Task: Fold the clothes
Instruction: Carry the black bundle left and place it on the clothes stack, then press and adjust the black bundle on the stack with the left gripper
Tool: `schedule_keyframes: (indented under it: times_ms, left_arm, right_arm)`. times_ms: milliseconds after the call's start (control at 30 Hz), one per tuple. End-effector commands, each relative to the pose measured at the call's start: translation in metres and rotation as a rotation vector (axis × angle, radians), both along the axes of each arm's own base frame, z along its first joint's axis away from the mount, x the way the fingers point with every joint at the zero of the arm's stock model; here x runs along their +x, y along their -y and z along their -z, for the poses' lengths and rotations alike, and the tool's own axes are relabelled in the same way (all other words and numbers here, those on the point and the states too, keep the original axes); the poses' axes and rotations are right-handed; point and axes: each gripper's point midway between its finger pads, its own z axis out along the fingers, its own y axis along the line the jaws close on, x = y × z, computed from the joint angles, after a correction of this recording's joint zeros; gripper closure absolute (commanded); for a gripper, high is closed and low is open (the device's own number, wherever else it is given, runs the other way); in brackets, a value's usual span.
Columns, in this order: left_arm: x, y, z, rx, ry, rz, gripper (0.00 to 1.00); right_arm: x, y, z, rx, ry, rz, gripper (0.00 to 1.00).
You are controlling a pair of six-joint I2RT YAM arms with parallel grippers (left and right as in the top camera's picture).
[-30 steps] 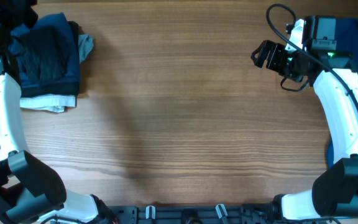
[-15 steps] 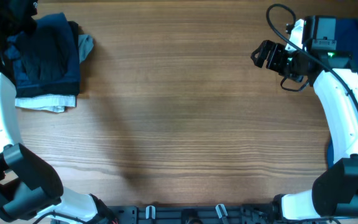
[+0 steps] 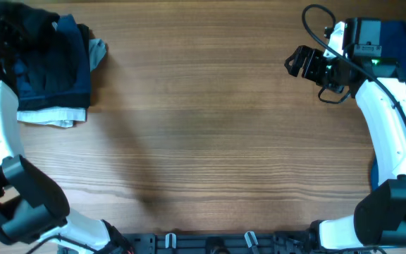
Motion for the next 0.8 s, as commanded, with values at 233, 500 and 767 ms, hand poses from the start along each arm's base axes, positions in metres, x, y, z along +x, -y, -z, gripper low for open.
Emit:
schedule_keyframes:
  times_ms: [233, 500, 767]
  left_arm:
    - [0.008, -0.011, 0.002, 0.152, 0.003, 0.072, 0.96]
    - [0.014, -0.005, -0.021, 0.144, 0.114, 0.158, 0.96]
    - [-0.008, 0.002, 0.027, 0.028, -0.086, 0.14, 0.96]
  right_arm:
    - [0.002, 0.003, 0.003, -0.027, 0.0, -0.007, 0.0]
    - [0.002, 0.003, 0.003, -0.027, 0.0, -0.007, 0.0]
    - [0.002, 0.003, 0.003, -0.027, 0.0, -0.007, 0.0]
